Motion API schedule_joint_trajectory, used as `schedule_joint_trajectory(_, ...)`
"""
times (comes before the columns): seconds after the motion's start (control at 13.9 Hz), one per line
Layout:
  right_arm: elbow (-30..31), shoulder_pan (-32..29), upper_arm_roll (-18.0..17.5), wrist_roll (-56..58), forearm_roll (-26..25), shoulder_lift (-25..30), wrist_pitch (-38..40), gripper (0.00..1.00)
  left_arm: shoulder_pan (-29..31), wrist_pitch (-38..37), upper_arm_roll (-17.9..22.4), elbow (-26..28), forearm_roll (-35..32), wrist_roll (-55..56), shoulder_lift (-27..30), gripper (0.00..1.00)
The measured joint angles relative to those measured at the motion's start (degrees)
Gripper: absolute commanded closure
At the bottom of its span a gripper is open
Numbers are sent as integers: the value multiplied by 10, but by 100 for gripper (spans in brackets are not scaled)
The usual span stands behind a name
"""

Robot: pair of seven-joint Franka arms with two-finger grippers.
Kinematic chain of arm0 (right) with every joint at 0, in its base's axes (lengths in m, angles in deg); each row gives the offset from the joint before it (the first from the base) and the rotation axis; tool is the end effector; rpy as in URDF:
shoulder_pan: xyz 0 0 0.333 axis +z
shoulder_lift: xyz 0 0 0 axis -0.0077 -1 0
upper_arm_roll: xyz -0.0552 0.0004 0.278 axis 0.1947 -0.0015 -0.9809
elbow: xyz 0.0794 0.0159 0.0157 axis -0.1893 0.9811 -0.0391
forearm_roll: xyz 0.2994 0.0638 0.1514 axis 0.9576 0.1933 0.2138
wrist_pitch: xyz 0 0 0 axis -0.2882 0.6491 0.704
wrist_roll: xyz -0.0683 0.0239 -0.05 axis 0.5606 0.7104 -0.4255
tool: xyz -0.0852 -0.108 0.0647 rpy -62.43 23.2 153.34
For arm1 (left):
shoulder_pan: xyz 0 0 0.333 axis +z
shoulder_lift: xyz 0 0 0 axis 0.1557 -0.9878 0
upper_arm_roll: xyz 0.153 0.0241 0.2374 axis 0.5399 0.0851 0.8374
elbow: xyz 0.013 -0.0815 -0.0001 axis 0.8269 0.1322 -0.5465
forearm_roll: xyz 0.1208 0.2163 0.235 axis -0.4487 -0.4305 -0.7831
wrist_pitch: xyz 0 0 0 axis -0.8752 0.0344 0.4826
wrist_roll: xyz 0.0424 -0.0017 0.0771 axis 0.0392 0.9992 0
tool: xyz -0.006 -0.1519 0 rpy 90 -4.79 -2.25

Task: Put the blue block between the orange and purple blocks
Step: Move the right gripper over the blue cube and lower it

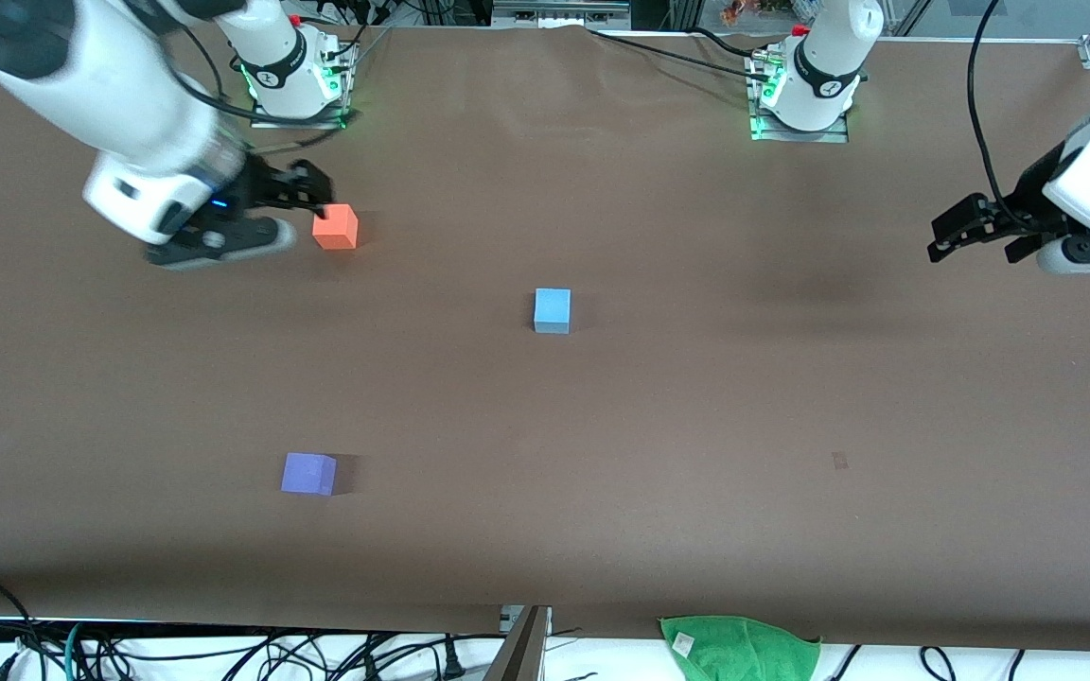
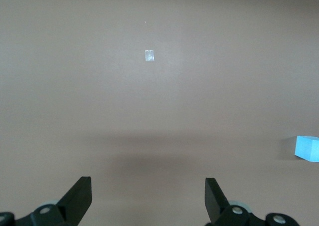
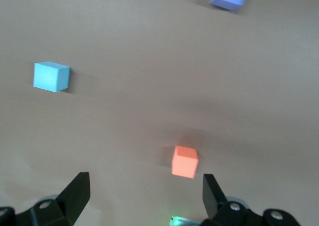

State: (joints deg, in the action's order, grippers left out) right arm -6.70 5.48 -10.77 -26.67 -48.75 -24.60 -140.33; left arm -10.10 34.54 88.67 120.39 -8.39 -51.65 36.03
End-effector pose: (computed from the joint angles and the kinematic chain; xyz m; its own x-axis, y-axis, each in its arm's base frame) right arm 0.4911 0.2323 0.4853 0.9584 0.2368 -0.1597 0.2324 -0.9715 -0.0457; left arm 0.4974 -0.0261 0.5137 0.9988 0.0461 0.0188 0.0453 -0.9982 0.0389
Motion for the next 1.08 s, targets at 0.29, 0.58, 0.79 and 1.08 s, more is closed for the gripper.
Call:
schedule_joint_trajectory(0.29, 0, 33, 0, -2, 0, -39, -27, 0, 0, 0, -5, 3, -2, 0, 2, 0)
schedule_joint_trajectory(0.58, 0, 65, -1, 1, -20, -79, -47, 0, -2, -1, -6, 2, -4, -2, 1, 0)
schedule_joint_trajectory(0.79, 0, 82, -1, 0, -22, -113, -86, 0, -2, -15, -6, 1, -4, -6, 0, 0)
schedule_joint_trajectory(1.08, 0, 116, -1, -47, -25, -169, -184, 0, -1, -18, -4, 1, -4, -49, 0, 0)
